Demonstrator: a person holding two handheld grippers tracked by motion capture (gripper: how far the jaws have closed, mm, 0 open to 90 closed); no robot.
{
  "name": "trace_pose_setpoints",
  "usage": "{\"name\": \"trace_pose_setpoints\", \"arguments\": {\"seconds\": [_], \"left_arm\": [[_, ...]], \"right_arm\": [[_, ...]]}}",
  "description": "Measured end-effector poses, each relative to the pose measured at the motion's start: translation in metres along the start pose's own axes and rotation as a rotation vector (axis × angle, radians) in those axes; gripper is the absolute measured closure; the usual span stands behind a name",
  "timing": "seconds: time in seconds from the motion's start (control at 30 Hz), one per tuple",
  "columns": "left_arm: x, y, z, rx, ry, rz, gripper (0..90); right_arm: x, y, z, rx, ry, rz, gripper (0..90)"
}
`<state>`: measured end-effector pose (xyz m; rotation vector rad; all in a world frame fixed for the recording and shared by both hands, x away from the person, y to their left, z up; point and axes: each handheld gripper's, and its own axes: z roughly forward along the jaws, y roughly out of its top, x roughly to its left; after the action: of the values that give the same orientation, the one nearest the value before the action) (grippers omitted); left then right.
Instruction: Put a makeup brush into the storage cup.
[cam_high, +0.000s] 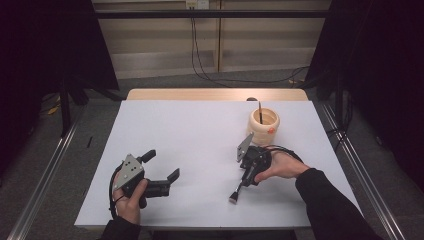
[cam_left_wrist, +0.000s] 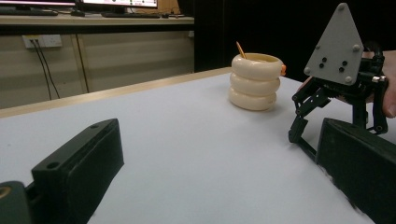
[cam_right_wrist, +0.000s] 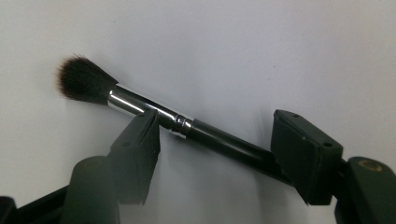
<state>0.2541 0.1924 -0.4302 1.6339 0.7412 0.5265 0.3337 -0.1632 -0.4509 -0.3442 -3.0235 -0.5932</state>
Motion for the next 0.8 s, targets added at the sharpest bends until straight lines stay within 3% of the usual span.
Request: {"name": "trace_pose_setpoints", "arguments": {"seconds": [0.4,0.5,0.67,0.7,0.8], "left_arm": [[-0.0001,-0.0001,0.0001,0.000,0.005,-0.002,0.8],[-0.0001,-0.0002,0.0003,-0.001,-0.001,-0.003,0.8],[0.0004,-0.0004,0.0007,0.005,-0.007,0.003,0.8],[0.0001,-0.0004,0.0006,0.002,-0.007,0.002,0.7],[-0.0004,-0.0002,-0.0001,0.000,-0.003,0.001,0.6]], "right_arm": [[0.0008,-0.0024,0.0000,0.002,0.007,-0.030,39.5],[0.0026,-0.0027,0.0032,0.029,-0.013,-0.035,42.8],[0.0033,-0.0028,0.0024,0.027,-0.022,-0.029,47.8],[0.0022,-0.0024,0.0028,0.023,-0.024,-0.051,49.2],[0.0041,-0.0014,0.0024,0.031,-0.021,-0.052,55.2]]}}
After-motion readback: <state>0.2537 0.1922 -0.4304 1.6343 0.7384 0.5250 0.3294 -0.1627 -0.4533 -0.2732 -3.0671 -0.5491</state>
